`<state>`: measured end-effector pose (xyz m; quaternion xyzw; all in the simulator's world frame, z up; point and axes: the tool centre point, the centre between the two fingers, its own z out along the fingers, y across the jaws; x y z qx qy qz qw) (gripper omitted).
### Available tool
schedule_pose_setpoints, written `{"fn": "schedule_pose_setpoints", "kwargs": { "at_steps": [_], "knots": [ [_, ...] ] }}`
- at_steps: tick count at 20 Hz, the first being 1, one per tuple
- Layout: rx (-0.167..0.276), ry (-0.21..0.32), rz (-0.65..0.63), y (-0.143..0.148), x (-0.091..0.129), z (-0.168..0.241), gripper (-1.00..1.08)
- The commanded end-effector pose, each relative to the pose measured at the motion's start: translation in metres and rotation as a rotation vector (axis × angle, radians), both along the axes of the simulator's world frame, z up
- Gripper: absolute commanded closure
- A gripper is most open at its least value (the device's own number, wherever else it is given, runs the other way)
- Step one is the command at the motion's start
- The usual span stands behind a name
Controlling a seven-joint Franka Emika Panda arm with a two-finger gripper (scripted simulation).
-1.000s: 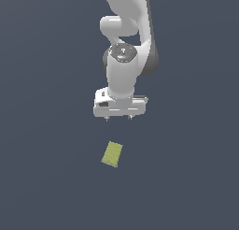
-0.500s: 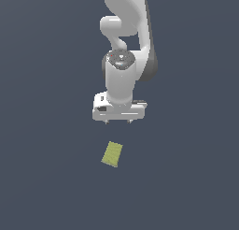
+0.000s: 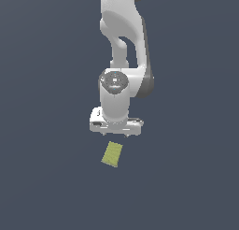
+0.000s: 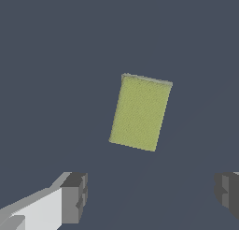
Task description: Pick up the object and move it to a goal position.
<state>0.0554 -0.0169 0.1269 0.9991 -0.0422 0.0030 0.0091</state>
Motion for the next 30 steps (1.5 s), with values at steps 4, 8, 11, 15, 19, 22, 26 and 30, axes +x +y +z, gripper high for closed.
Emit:
{"fn": "schedule_pose_setpoints", "kwargs": {
  "at_steps": [4,8,11,15,19,22,26,30],
  "knots": [
    [0.01,0.002,-0.096,-0.008,0.023,-0.031,-0.92],
    [0.014,0.002,-0.145,-0.013,0.033,-0.048,-0.92],
    [0.017,0.003,-0.172,-0.015,0.039,-0.058,-0.92],
    [0.018,0.003,-0.192,-0.017,0.042,-0.065,-0.92],
    [0.018,0.004,-0.193,-0.017,0.042,-0.066,-0.92],
    [0.018,0.004,-0.193,-0.017,0.042,-0.07,-0.92],
    [0.019,0.004,-0.195,-0.017,0.042,-0.086,-0.92],
    [0.019,0.004,-0.196,-0.017,0.042,-0.108,-0.92]
  ]
}}
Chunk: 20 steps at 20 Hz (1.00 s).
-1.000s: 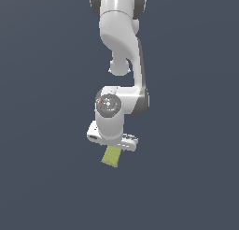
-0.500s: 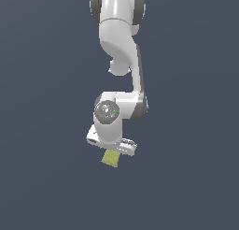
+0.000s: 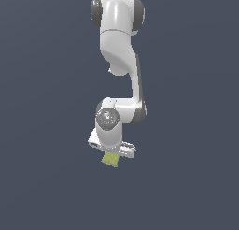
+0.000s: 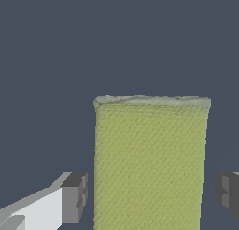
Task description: Pick up the object and move it to a goal position.
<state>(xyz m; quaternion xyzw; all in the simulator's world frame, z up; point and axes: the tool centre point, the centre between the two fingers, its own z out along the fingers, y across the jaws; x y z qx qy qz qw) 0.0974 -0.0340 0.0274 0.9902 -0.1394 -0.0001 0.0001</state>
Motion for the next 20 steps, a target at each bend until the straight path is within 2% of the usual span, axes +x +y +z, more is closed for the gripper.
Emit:
{"fn": "schedule_pose_setpoints", "kwargs": {
  "at_steps": [1,7,8,20],
  "knots": [
    [0.0,0.0,-0.001,0.0,-0.0003,-0.0118,-0.92],
    [0.0,0.0,-0.001,-0.0003,0.0012,-0.0175,-0.92],
    [0.0,0.0,-0.001,-0.0003,0.0012,-0.0175,1.08],
    [0.0,0.0,-0.001,-0.0003,0.0009,-0.0167,1.08]
  ]
}}
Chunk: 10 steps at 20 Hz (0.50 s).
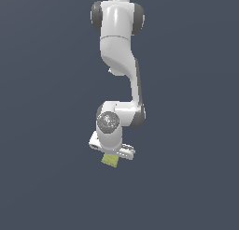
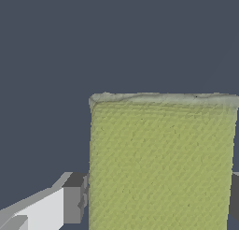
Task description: Pick up the object and move it to a goal position.
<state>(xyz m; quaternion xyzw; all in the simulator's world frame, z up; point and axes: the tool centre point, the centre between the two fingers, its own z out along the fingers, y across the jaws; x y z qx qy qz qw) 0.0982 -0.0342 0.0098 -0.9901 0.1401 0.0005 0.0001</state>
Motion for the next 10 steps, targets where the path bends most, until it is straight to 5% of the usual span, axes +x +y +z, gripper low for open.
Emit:
{"fn": "schedule_pose_setpoints", "kwargs": {
  "at_steps": [1,10],
  "knots": [
    [0.0,0.0,0.0,0.0,0.0,0.002,1.08],
    [0.0,0.0,0.0,-0.008,-0.005,0.038,1.08]
  ]
}}
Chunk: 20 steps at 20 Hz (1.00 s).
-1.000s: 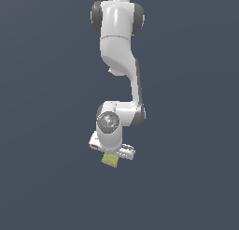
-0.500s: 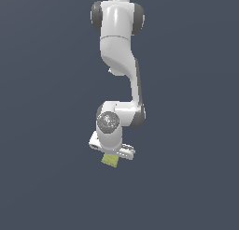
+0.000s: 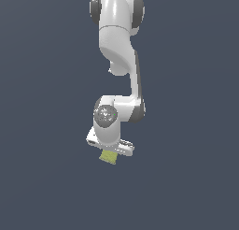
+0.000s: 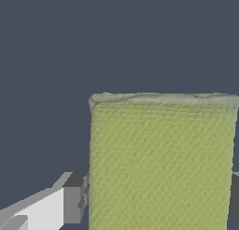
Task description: Pick up the object and move it to a goal position.
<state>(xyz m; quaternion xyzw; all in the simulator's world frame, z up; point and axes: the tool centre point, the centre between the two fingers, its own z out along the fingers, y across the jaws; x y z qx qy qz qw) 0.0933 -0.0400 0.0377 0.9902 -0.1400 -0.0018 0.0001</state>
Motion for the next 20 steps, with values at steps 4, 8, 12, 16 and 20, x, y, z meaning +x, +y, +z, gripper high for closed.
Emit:
{"fn": "schedule_pose_setpoints", "kwargs": {
  "at_steps": [4,8,12,16,20],
  "knots": [
    [0.0,-0.003,0.0,-0.009,-0.005,0.042,1.08],
    [0.0,-0.003,-0.001,-0.018,-0.01,0.085,1.08],
    [0.0,-0.003,-0.001,-0.027,-0.017,0.132,1.08],
    [0.0,-0.003,-0.001,-0.037,-0.022,0.178,1.08],
    [0.0,-0.003,-0.001,-0.046,-0.028,0.224,1.08]
  ]
}}
